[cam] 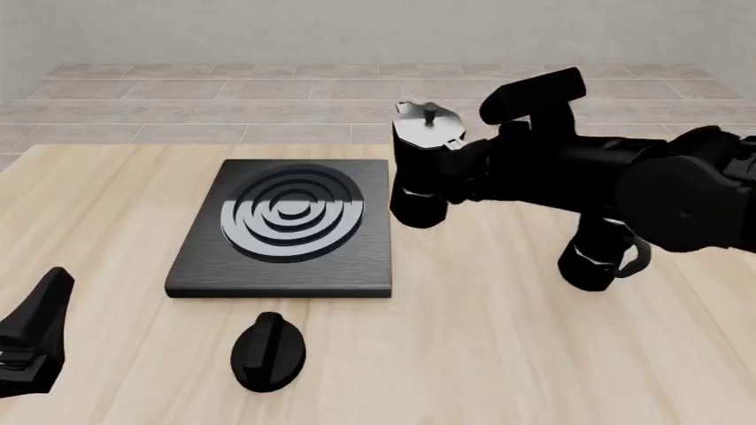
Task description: Put both moka pots on the stove.
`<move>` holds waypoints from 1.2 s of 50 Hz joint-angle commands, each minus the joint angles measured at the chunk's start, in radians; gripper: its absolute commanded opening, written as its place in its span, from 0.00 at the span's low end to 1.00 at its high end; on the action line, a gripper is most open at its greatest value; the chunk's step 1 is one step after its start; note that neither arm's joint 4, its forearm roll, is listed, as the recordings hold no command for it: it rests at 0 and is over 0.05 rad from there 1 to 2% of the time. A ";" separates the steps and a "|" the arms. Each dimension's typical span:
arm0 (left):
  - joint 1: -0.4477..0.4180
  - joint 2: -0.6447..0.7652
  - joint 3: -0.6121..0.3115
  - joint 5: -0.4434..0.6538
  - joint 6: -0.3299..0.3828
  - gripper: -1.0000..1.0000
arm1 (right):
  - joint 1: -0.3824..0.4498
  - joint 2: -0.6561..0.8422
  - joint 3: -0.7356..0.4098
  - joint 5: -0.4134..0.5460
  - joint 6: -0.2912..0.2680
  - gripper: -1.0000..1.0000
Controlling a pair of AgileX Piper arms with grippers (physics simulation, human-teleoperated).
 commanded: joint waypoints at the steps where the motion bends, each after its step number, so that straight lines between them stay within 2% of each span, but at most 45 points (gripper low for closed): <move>1: 0.000 -0.013 0.001 0.010 0.006 1.00 | 0.020 0.068 -0.108 -0.030 0.000 0.00; 19: -0.001 -0.015 0.000 0.013 0.007 1.00 | 0.068 0.199 -0.257 -0.033 -0.004 0.00; 48: -0.010 -0.018 0.000 0.014 0.022 1.00 | 0.082 0.405 -0.457 -0.079 -0.008 0.00; 60: -0.008 -0.013 0.001 0.008 0.016 1.00 | 0.089 0.482 -0.534 -0.085 0.007 0.00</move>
